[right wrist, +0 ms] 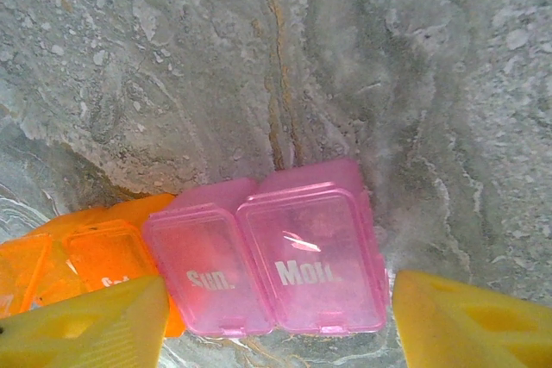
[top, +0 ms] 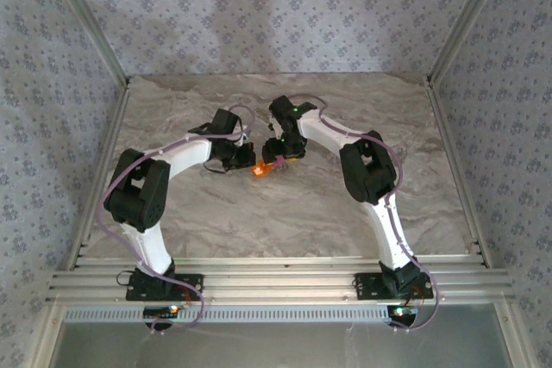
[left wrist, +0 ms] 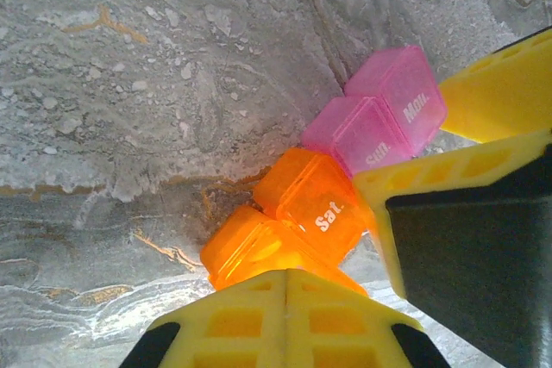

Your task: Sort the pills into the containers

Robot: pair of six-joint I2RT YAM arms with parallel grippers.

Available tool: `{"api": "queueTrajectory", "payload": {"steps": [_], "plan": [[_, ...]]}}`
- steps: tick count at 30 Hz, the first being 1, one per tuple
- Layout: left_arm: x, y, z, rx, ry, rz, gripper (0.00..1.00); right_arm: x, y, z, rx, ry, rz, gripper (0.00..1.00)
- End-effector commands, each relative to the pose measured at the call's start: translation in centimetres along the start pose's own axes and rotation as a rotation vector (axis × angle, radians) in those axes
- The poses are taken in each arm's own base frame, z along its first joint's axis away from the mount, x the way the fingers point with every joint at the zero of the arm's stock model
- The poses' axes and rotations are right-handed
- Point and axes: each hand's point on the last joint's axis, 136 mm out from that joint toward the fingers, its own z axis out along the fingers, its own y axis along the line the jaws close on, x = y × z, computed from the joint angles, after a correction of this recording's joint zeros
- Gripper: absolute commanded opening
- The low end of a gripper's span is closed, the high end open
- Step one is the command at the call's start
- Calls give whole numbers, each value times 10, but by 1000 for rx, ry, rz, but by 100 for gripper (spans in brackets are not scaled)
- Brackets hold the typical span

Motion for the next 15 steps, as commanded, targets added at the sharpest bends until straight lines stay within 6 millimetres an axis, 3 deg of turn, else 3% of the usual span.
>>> {"api": "queueTrajectory", "payload": {"steps": [1, 15], "plan": [[1, -15, -12, 43, -20, 9, 0, 14, -14, 14, 29, 63, 47, 70], [13, -21, -5, 55, 6, 12, 0, 16, -17, 17, 24, 74, 63, 70]]}}
